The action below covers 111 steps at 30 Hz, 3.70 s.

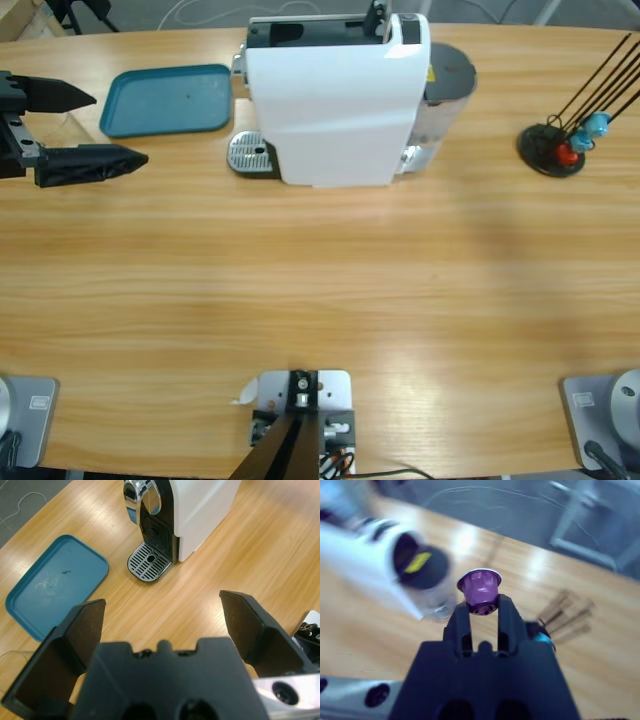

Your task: Pour coffee

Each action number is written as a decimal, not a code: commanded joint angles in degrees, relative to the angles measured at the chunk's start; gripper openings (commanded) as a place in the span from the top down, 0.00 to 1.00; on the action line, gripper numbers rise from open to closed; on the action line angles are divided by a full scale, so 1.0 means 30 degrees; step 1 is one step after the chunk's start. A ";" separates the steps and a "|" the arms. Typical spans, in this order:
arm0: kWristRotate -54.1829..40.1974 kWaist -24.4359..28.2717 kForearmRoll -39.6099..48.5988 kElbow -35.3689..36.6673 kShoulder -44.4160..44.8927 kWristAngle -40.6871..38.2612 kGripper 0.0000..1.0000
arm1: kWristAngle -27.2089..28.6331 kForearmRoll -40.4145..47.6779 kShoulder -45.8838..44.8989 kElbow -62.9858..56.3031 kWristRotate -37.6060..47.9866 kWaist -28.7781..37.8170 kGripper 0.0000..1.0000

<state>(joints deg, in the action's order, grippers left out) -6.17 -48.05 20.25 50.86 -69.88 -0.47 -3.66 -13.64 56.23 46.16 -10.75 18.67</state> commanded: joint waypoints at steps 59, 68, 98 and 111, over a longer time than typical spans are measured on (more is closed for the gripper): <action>0.1208 -0.0127 0.0076 -0.2462 0.2265 0.0243 0.00 | -0.3057 -0.1446 1.7047 1.3165 -0.9923 0.6726 1.00; 0.1208 -0.0097 0.0076 -0.2702 0.2640 0.0272 0.00 | -0.3145 -0.1546 1.7153 1.2649 -0.9923 0.6756 1.00; 0.1243 -0.0097 0.0076 -0.2761 0.2804 0.0770 0.00 | -0.2547 -0.1177 1.4873 1.3973 -0.7304 0.8947 0.27; 0.1267 -0.0097 0.0070 -0.2292 0.3976 0.1415 0.00 | -0.1908 -0.2255 0.8680 0.8278 0.4204 0.9861 1.00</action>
<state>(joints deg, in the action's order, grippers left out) -3.46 -48.78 21.04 43.95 -61.04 2.90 -11.57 -22.84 95.31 87.20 -12.77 46.34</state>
